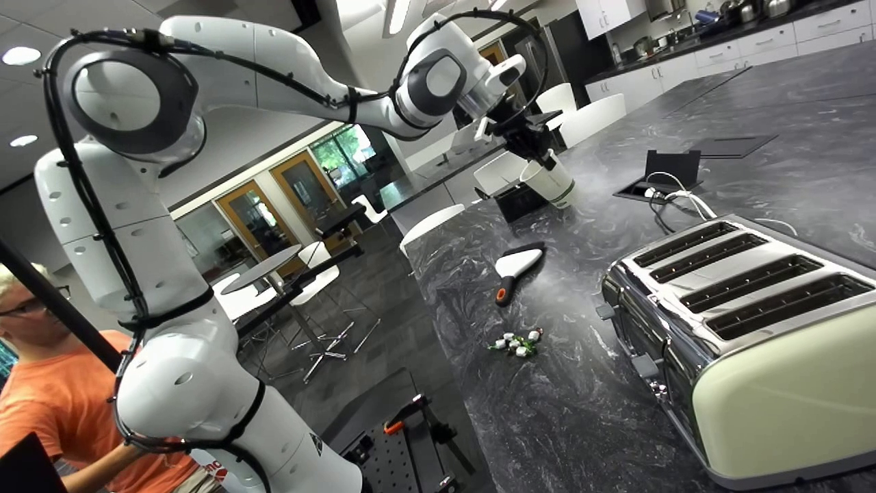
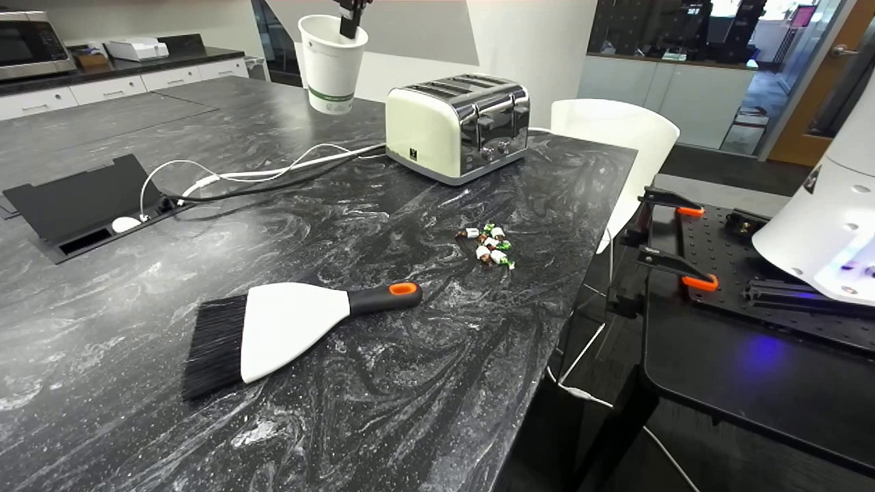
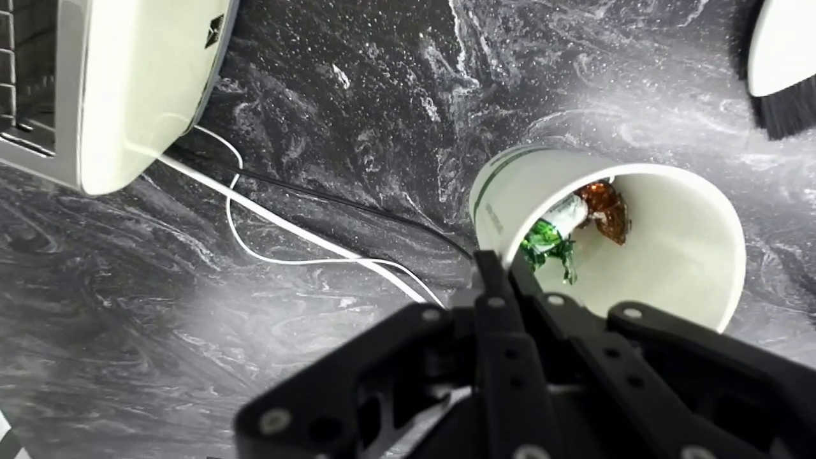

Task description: Pour the contents from the white cup onto the table

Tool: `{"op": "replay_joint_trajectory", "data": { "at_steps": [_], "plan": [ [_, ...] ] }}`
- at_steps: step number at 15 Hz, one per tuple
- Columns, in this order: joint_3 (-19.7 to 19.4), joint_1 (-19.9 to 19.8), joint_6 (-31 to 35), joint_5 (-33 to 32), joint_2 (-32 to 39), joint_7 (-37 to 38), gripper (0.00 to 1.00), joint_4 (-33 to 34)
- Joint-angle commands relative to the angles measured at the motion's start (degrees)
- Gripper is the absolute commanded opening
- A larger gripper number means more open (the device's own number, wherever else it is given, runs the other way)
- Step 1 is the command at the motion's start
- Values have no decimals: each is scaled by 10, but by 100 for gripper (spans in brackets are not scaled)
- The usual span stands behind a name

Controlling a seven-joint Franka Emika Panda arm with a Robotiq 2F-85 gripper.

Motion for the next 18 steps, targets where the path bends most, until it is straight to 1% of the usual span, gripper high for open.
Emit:
{"op": "replay_joint_trajectory", "data": {
  "at_steps": [1,4,5,7,8,9,11,12,13,15,17,18],
  "plan": [
    [13,-14,-2,-4,2,2,4,2],
    [13,-14,-1,-4,16,2,4,7],
    [-1,1,6,-60,25,29,1,9],
    [-13,19,32,-164,15,52,1,-17],
    [-17,28,47,-216,1,77,1,-40],
    [-32,47,63,-269,-11,108,1,-61],
    [-87,106,84,-373,-28,177,1,-84],
    [-109,132,85,-425,-36,216,1,-92],
    [-141,168,76,-476,-44,251,1,-98],
    [-169,213,47,-579,-57,333,1,-109],
    [-158,225,10,-679,-70,427,1,-138],
    [-71,157,-31,-716,-70,464,1,-144]
  ]
}}
